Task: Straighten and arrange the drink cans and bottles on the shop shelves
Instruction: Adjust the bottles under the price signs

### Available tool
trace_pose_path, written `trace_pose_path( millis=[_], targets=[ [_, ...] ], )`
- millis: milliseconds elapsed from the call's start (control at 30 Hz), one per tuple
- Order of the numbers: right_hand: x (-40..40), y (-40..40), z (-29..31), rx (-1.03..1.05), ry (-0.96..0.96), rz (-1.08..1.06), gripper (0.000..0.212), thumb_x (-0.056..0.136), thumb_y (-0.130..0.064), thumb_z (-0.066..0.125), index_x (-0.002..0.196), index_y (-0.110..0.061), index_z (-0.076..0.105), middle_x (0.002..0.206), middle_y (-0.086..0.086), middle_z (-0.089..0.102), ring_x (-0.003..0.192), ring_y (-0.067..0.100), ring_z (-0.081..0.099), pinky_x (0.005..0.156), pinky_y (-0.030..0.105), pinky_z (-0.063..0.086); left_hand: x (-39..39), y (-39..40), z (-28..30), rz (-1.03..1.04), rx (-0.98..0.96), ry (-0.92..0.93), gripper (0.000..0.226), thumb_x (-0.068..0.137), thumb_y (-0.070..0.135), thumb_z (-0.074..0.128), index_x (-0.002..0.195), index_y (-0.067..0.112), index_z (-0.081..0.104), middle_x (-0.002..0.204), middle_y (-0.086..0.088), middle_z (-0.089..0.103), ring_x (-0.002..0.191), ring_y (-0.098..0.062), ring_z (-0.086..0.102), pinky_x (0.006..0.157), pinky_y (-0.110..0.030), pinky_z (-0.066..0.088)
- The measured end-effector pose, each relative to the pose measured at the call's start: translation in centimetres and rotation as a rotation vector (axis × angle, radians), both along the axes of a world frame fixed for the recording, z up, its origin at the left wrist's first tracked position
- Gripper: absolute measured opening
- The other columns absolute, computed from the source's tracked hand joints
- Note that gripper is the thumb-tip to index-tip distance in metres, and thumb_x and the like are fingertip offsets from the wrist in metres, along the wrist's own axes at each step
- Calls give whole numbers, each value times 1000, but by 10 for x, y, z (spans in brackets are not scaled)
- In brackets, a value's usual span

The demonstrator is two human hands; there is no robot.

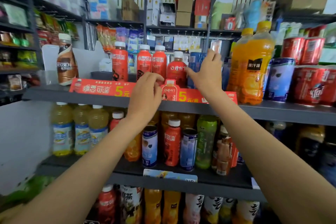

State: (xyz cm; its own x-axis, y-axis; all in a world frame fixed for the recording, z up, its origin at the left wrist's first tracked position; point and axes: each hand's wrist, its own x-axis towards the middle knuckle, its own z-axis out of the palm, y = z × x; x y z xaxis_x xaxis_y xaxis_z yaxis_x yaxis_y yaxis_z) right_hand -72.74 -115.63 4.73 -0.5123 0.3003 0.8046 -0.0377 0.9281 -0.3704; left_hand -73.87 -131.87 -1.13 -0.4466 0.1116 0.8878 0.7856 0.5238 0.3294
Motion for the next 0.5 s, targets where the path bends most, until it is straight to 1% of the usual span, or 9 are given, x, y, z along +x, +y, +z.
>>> trace_pose_path(
  millis=[67,100,167,233,267,333,400,467,500],
  targets=[
    [16,-24,-10,179,352,82,45,87,-23,58,123,1,47,119,18,49,110,28,47,92,34,38,3,-12,-28,-14,-28,105,21,87,7,40,96,8,59,96,-1,55,92,-12,49,79,-20,36],
    [24,-38,-18,224,467,183,32,85,-15,54,113,2,53,109,18,54,102,27,49,87,34,41,3,-19,-44,-26,-65,138,21,84,9,39,93,7,59,93,-3,56,89,-13,49,77,-21,37],
    [34,-67,-47,316,511,386,20,81,-2,48,97,4,59,94,17,57,90,27,51,77,34,43,0,-32,-75,-35,-157,170,19,81,10,40,89,9,57,88,-6,56,84,-15,47,75,-24,37],
    [38,-90,-89,475,391,505,19,78,0,47,90,4,61,91,18,59,84,30,54,70,35,46,-7,-49,-105,-8,-244,150,17,81,13,44,95,12,53,90,-8,57,84,-16,45,74,-24,35],
    [36,-99,-113,567,289,531,20,77,-2,48,91,4,62,94,19,60,83,32,56,68,36,48,-11,-59,-119,17,-283,114,21,81,16,45,100,11,52,94,-9,58,87,-16,44,76,-26,37],
    [23,-113,-157,673,35,513,30,76,-5,50,104,2,60,105,19,58,87,33,57,68,40,51,-19,-82,-139,88,-356,18,31,79,20,42,105,6,54,97,-12,58,89,-18,43,75,-35,45],
    [2,-125,-182,576,-160,446,46,76,-3,54,122,1,53,115,20,54,96,36,55,75,45,52,-27,-105,-146,169,-392,-69,37,77,20,37,102,2,59,95,-12,57,87,-22,46,71,-40,50],
    [-16,-143,-185,399,-268,423,59,77,2,54,135,2,41,123,24,48,105,41,52,85,49,50,-34,-124,-146,232,-382,-145,41,78,21,34,105,3,59,96,-12,55,88,-29,52,73,-42,49],
    [-24,-153,-182,327,-310,413,63,80,2,52,140,0,33,129,24,44,109,41,51,87,48,49,-37,-131,-144,258,-362,-172,41,80,19,36,110,3,58,98,-13,55,90,-32,53,75,-42,47]
  ],
)
